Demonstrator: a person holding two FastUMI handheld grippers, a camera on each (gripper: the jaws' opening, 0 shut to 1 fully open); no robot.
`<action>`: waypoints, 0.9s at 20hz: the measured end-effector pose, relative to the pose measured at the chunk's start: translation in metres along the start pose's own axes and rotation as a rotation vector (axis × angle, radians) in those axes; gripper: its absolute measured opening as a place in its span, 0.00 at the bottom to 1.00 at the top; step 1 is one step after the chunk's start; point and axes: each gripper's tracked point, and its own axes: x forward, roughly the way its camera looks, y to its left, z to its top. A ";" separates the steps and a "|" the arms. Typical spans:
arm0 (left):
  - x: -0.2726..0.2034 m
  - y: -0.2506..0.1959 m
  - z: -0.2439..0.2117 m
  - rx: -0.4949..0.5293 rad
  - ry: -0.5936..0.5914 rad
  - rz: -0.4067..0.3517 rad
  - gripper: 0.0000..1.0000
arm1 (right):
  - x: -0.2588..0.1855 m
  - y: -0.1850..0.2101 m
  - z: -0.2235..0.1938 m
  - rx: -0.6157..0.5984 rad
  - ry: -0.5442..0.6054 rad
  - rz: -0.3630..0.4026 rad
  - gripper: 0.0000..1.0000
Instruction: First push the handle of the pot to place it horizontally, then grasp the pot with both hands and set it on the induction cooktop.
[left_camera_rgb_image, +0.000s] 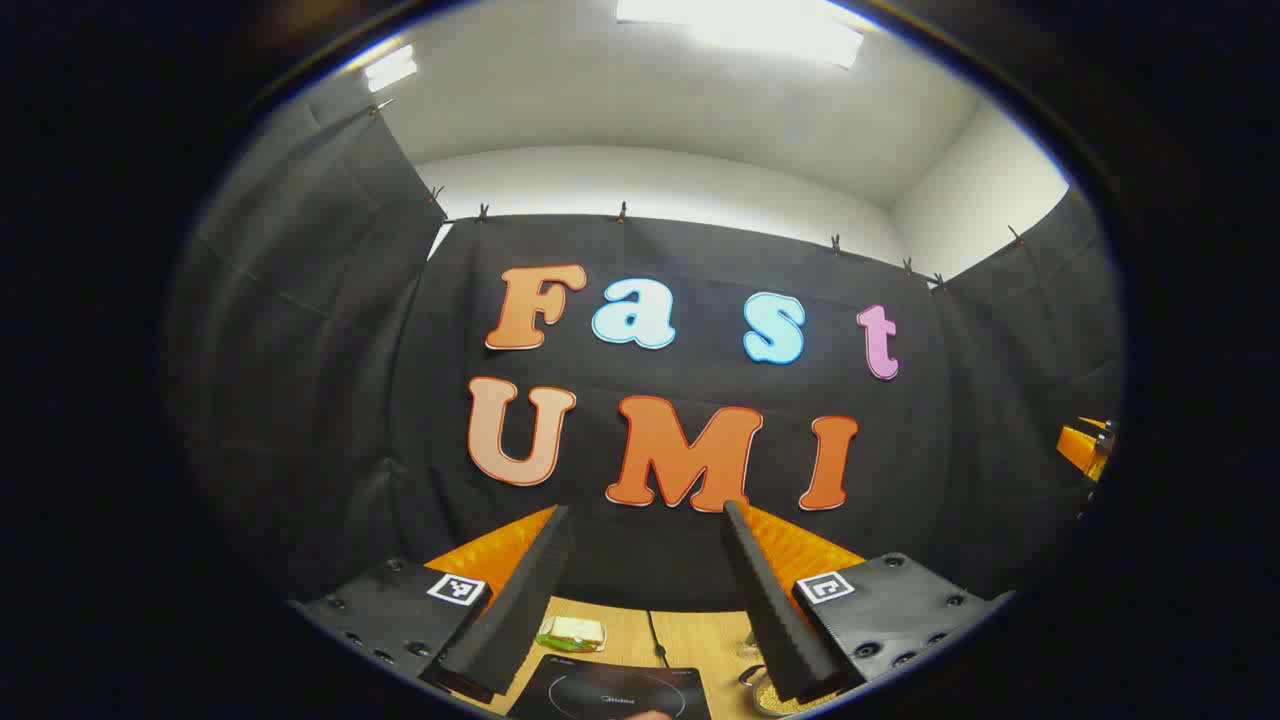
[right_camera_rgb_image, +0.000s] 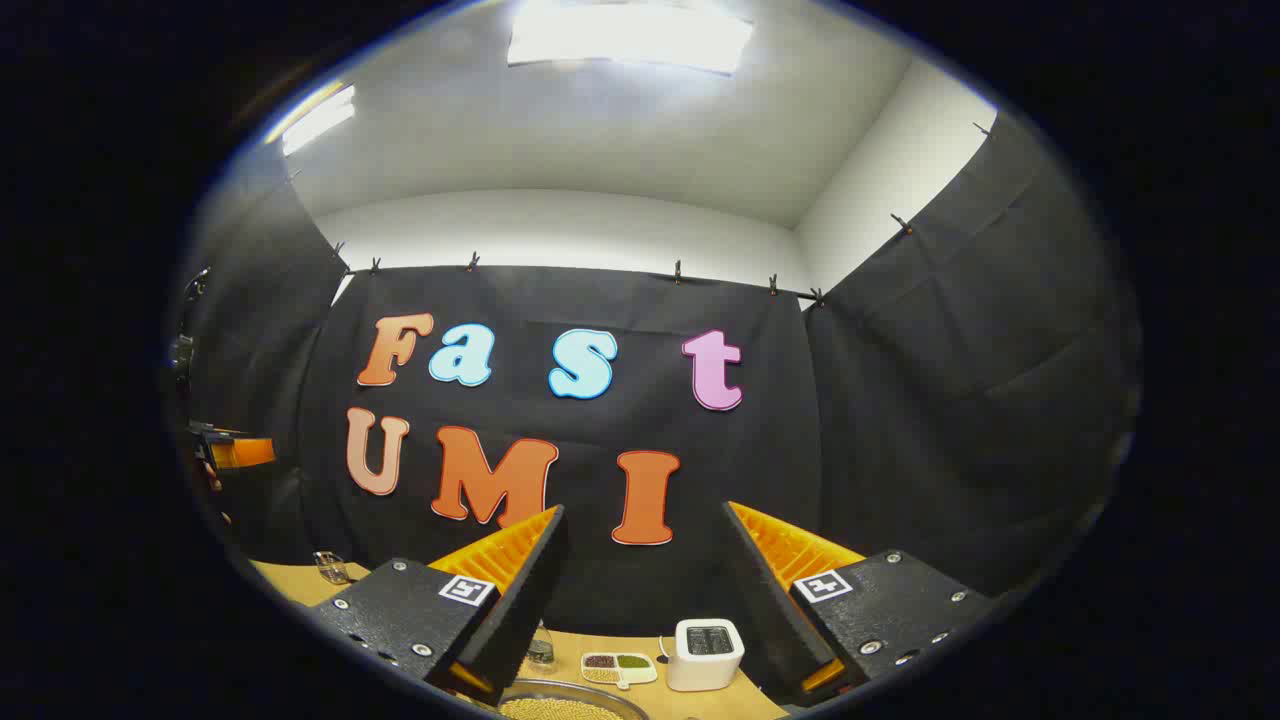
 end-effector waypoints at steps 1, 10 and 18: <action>-0.003 0.002 0.006 0.005 -0.022 0.007 0.98 | -0.001 0.003 0.001 -0.001 -0.005 0.009 0.93; -0.023 0.010 0.025 0.064 -0.110 0.032 0.97 | -0.007 0.029 0.012 -0.028 -0.036 0.060 0.93; -0.021 0.015 0.002 0.020 -0.056 -0.014 0.98 | -0.012 0.052 0.019 -0.014 -0.025 0.112 0.93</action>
